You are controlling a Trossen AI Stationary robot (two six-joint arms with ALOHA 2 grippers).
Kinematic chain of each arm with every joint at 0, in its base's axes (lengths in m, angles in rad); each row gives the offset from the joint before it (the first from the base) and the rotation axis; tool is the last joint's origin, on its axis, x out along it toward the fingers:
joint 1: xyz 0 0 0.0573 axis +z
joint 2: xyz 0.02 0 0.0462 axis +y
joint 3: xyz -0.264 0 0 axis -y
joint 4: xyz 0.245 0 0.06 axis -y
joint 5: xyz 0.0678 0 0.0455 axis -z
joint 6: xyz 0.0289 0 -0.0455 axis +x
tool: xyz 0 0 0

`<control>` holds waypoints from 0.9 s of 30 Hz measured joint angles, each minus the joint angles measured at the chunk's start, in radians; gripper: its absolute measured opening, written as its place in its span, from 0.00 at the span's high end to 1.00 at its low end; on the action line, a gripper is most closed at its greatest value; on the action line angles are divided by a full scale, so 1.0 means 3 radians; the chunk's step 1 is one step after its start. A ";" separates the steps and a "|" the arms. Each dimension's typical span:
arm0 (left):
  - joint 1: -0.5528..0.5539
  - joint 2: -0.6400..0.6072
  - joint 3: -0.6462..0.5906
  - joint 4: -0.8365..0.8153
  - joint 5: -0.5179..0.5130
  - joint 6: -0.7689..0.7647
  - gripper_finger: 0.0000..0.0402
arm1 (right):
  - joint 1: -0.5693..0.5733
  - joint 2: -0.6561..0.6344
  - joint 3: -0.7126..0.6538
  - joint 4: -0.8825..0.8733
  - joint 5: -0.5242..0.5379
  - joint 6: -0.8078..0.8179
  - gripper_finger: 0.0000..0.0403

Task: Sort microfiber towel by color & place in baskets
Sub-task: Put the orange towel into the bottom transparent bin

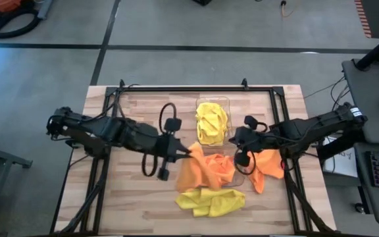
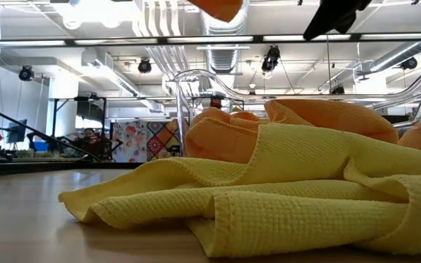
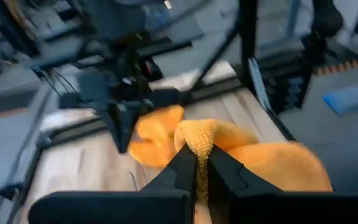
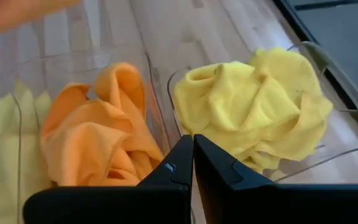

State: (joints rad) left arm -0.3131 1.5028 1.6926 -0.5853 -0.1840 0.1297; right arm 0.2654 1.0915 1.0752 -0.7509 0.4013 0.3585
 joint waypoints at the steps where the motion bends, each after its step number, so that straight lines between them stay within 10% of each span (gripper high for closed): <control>1: 0.0044 -0.0001 -0.0077 0.0171 0.0000 0.0028 1.00 | 0.0027 -0.0030 0.0000 -0.0018 0.0041 0.0029 0.98; 27: 0.0412 0.0057 -0.2092 0.3550 -0.0029 -0.0238 1.00 | 0.0272 -0.0388 -0.0276 -0.0062 0.0507 0.0368 0.98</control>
State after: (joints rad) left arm -0.1894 1.5200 1.0651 0.4798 -0.1925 0.0584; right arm 0.3470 0.9752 0.9923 -0.7695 0.5533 0.4689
